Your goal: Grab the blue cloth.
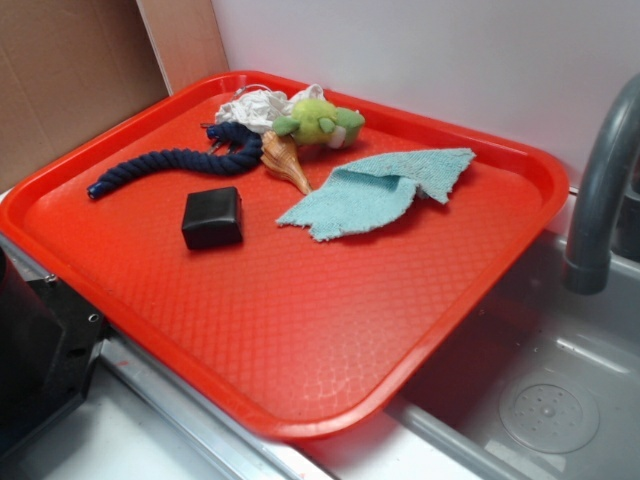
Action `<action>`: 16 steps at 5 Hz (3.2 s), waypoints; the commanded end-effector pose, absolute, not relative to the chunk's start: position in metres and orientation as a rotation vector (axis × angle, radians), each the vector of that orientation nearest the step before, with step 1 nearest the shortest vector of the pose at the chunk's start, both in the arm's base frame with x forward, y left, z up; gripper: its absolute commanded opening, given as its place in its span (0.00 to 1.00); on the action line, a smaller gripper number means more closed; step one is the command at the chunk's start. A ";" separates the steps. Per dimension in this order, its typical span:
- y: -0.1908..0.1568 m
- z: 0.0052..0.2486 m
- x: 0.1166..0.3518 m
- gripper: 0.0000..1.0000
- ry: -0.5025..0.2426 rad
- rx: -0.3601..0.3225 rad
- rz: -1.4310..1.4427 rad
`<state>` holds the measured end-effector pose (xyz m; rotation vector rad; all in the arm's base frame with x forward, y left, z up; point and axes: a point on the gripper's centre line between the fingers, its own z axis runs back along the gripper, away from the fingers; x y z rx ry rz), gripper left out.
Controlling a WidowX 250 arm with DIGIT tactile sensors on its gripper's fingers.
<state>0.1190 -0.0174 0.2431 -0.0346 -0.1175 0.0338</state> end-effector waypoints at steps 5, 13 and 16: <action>-0.086 0.114 0.297 1.00 -0.142 0.056 -0.253; -0.146 0.004 0.226 0.00 -0.143 -0.093 -0.688; -0.130 0.055 0.228 0.00 -0.011 -0.078 -0.593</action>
